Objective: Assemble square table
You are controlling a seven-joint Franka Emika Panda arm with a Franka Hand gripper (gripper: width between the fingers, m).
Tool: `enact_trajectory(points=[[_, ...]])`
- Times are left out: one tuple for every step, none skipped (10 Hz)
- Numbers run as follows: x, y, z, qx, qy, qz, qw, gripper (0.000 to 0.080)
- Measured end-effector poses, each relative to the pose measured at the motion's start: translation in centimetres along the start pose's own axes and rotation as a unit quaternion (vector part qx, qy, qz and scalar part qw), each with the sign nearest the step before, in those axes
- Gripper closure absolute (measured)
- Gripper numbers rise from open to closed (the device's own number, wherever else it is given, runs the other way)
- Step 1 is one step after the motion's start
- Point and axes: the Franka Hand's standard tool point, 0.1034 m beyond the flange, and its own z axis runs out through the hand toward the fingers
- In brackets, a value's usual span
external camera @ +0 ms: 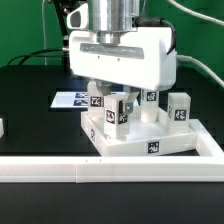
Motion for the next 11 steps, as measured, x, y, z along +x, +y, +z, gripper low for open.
enact_trajectory(points=[[0.00,-0.01,0.02,0.000,0.000,0.053,0.999,0.0509],[0.00,-0.01,0.04,0.001,0.000,0.103,0.995,0.0509],[0.01,-0.01,0.05,0.001,0.000,0.133,0.991,0.0509],[-0.01,-0.02,0.05,0.003,-0.002,0.158,0.987,0.0509],[-0.03,-0.03,0.06,0.003,-0.003,0.165,0.986,0.0509],[-0.06,0.00,0.09,0.003,-0.003,0.162,0.987,0.0448],[-0.09,-0.01,0.10,0.003,-0.003,0.159,0.987,0.0249],[-0.11,-0.02,0.10,0.003,-0.003,0.120,0.993,0.0181],[-0.19,-0.05,0.10,0.003,-0.003,0.081,0.997,0.0181],[-0.44,-0.17,0.13,0.003,-0.004,0.032,0.999,0.0155],[-0.72,-0.29,0.16,0.004,-0.005,-0.023,1.000,0.0155]])
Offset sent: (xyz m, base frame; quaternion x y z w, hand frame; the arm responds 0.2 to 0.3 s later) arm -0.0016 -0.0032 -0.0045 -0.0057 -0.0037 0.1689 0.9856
